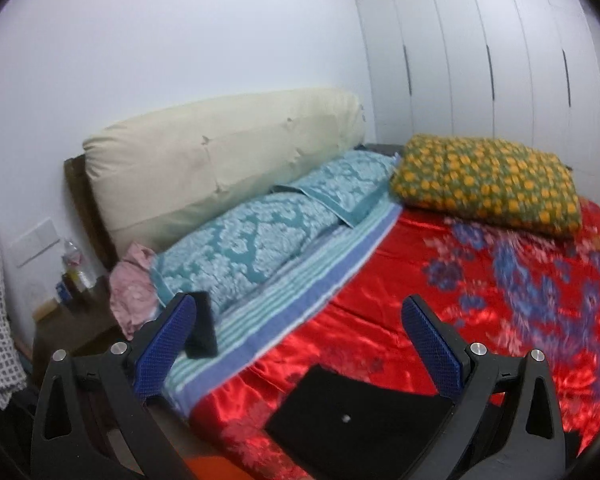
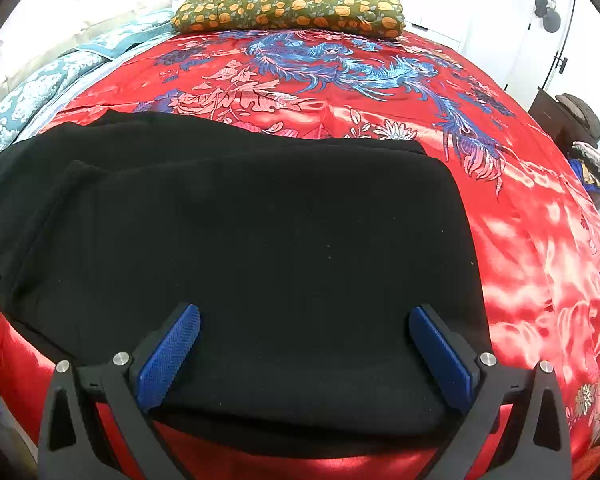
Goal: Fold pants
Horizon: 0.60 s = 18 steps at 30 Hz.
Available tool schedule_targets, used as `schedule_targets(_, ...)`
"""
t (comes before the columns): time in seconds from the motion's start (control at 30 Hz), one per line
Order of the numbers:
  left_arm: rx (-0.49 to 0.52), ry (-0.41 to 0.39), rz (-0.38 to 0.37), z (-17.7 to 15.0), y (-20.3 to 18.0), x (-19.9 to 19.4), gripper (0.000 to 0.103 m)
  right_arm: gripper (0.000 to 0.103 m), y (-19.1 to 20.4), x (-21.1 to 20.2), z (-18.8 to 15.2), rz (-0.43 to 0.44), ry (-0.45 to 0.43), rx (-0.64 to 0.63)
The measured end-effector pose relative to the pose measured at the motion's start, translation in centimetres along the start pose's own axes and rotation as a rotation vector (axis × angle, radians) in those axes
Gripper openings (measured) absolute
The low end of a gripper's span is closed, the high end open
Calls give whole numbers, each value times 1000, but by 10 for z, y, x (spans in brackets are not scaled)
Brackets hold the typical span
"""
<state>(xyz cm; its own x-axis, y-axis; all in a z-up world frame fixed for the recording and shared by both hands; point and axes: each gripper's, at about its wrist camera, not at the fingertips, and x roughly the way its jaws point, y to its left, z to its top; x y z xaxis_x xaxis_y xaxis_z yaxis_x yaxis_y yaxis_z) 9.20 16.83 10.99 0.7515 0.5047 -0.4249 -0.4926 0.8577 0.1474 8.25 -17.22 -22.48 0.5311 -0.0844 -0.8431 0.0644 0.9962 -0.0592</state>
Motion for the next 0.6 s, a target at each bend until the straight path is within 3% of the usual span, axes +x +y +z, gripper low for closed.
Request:
schedule_targets(0.3,-32,-3,10,30,21,-15,103,103,1,0,1,0,1,1)
schedule_targets(0.6,-38,-3,10,38,25,-18,103,103,1,0,1,-1,0,0)
